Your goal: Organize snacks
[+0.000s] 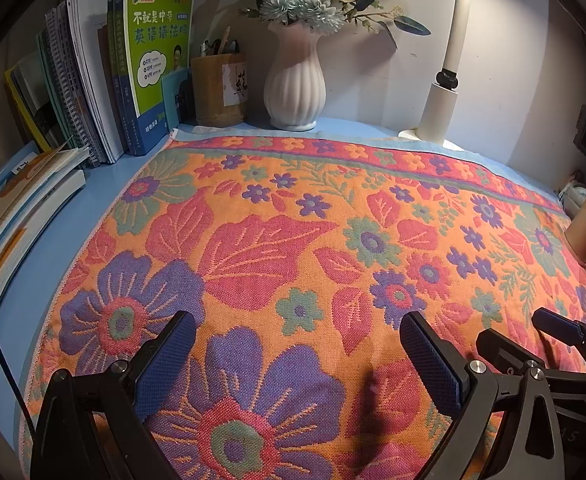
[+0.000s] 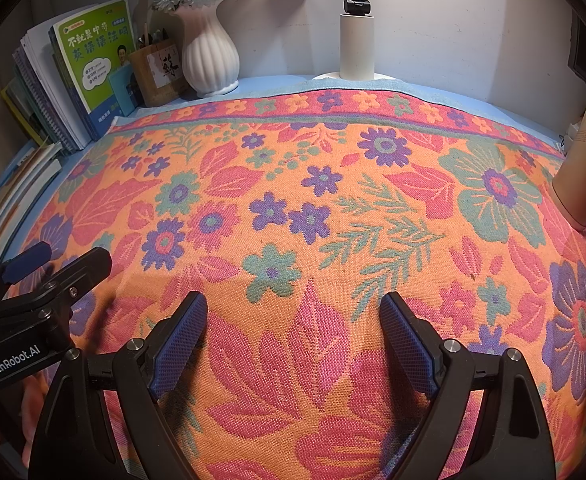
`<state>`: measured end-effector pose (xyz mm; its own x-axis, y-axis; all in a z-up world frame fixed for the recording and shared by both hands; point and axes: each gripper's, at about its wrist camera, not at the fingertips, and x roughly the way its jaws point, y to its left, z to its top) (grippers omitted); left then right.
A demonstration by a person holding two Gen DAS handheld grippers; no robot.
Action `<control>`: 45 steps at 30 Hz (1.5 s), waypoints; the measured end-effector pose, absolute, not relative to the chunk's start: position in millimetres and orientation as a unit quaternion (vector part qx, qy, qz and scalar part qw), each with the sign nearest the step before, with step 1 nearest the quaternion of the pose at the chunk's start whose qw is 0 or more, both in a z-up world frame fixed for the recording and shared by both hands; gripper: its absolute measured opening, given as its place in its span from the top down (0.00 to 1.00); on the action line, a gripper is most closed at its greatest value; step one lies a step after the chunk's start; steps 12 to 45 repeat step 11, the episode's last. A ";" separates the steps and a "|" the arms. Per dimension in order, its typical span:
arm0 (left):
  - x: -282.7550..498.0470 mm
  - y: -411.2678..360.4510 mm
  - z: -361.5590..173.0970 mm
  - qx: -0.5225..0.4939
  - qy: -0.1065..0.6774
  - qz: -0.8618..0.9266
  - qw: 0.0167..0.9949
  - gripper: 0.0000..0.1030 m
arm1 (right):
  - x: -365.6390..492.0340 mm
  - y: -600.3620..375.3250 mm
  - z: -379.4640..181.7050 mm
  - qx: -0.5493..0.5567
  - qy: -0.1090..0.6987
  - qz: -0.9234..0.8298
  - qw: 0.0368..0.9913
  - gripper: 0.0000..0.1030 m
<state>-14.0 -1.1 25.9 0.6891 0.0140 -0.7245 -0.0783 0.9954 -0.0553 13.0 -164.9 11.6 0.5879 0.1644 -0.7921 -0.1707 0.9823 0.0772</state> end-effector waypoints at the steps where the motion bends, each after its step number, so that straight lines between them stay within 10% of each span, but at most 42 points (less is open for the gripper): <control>1: -14.6 -1.3 26.0 -0.041 0.393 0.027 0.918 0.02 | 13.2 -164.4 11.8 -0.004 0.444 0.094 0.891 0.14; 45: -22.3 -6.3 32.9 -0.026 0.359 0.041 0.932 0.02 | 13.1 -164.4 11.6 -0.004 0.444 0.093 0.891 0.13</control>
